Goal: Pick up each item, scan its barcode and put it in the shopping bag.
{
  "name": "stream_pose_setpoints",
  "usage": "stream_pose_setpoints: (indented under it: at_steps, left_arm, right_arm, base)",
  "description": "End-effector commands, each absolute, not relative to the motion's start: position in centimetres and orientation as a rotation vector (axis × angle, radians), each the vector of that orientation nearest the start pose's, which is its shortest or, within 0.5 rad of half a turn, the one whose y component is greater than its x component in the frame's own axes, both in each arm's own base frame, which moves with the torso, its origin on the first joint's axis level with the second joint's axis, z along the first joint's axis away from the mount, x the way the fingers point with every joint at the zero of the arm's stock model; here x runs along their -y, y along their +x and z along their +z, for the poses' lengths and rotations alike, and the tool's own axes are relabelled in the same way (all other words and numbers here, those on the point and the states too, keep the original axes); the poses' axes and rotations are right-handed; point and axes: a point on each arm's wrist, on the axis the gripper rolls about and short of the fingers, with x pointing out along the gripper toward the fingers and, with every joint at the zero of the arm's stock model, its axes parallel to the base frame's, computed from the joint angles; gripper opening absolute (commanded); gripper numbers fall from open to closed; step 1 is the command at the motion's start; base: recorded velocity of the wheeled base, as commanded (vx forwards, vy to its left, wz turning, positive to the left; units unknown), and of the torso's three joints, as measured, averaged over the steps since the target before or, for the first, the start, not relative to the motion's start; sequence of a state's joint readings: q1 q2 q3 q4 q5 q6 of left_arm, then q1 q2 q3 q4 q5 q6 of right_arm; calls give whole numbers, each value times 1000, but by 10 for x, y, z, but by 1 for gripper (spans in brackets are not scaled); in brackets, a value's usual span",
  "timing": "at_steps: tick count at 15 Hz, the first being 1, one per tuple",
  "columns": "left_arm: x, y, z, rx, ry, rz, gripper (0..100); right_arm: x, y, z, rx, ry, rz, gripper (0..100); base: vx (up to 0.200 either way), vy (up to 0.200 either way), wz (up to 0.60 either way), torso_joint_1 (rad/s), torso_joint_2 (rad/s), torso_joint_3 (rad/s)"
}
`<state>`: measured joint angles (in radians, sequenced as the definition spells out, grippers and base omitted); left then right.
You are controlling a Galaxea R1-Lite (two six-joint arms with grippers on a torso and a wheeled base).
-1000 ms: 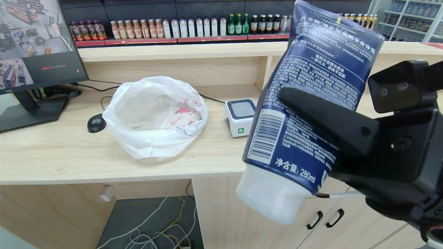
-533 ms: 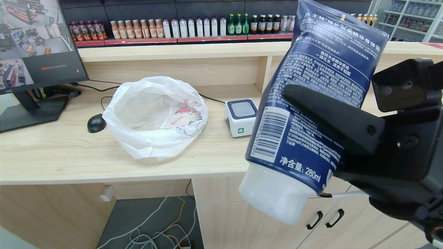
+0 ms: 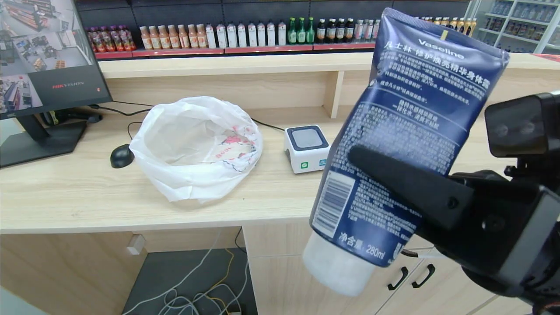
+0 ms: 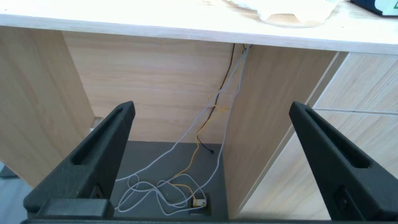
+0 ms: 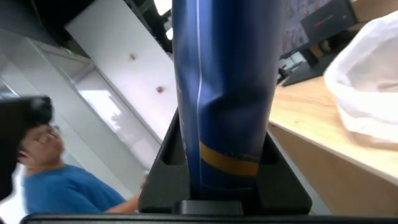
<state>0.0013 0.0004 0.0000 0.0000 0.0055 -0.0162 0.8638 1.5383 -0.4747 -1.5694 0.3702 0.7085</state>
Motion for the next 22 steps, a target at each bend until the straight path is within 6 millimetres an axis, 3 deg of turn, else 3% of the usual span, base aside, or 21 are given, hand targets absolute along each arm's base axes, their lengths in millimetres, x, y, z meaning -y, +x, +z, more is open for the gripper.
stream_pose_setpoints:
  at_steps: [1, 4, 8, 17, 22]
  left_arm:
    - [0, -23, 75, 0, -17, 8, 100]
    - [0, -23, 75, 0, -17, 8, 100]
    - [0, -23, 75, 0, -17, 8, 100]
    - [0, -23, 75, 0, -17, 8, 100]
    - [0, -23, 75, 0, -17, 8, 100]
  right_arm:
    - [-178, 143, 218, 69, 656, 1300, 0]
    - [-176, 149, 217, 133, 606, 1207, 0]
    - [-175, 164, 190, 230, 264, 1025, 0]
    - [-170, 180, 196, 370, -10, 567, 0]
    - [-163, 188, 202, 377, -4, 431, 0]
  base:
    - [0, 0, 0, 0, 0, 0]
    - [0, 0, 0, 0, 0, 0]
    - [0, 0, 0, 0, 0, 0]
    - [0, 0, 0, 0, 0, 0]
    - [0, 0, 0, 0, 0, 0]
